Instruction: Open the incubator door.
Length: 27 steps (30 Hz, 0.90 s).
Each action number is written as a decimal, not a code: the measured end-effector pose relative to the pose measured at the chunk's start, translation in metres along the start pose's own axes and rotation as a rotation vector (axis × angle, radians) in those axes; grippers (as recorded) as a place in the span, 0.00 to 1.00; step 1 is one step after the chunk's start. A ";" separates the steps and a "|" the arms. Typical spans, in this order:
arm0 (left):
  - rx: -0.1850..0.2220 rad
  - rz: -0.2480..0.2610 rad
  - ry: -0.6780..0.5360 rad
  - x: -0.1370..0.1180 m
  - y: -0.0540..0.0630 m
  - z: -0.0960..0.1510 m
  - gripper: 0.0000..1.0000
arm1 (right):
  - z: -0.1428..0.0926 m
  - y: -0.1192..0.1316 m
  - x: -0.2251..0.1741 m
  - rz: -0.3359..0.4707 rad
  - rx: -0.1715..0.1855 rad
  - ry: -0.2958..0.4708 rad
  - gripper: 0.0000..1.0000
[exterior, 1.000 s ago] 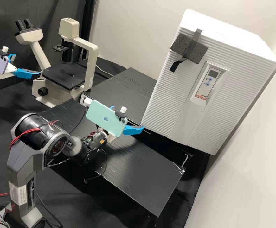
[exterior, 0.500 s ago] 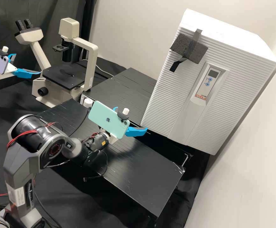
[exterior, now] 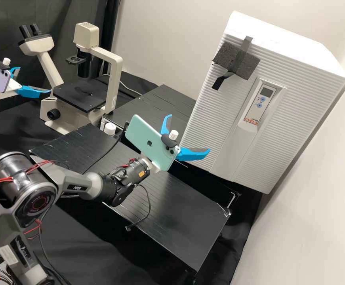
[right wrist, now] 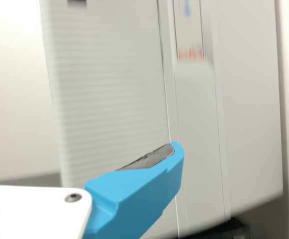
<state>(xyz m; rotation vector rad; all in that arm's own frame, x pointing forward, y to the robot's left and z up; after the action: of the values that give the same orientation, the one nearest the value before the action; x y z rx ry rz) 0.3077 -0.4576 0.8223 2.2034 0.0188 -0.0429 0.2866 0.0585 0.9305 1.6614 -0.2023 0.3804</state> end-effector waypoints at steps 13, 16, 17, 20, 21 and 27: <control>0.000 0.000 0.000 0.000 0.000 0.000 1.00 | -0.025 0.024 0.038 0.043 -0.015 -0.016 1.00; 0.000 0.000 0.000 0.000 0.000 0.000 1.00 | -0.028 0.027 0.043 0.055 -0.020 -0.017 1.00; 0.000 0.000 0.000 0.000 0.000 0.000 1.00 | -0.029 0.028 0.045 0.059 -0.019 -0.017 1.00; 0.000 0.000 0.000 0.000 0.000 0.000 1.00 | -0.031 0.031 0.050 0.066 -0.032 -0.020 1.00; 0.000 0.000 0.000 0.000 0.000 0.000 1.00 | -0.032 0.031 0.052 0.068 -0.032 -0.022 1.00; 0.000 0.000 0.000 0.000 0.000 0.000 1.00 | -0.037 0.030 0.061 0.076 -0.045 -0.017 1.00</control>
<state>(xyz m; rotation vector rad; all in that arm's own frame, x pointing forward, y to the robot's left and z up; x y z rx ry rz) 0.3077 -0.4576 0.8223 2.2034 0.0188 -0.0429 0.3274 0.0963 0.9838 1.6160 -0.2855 0.4163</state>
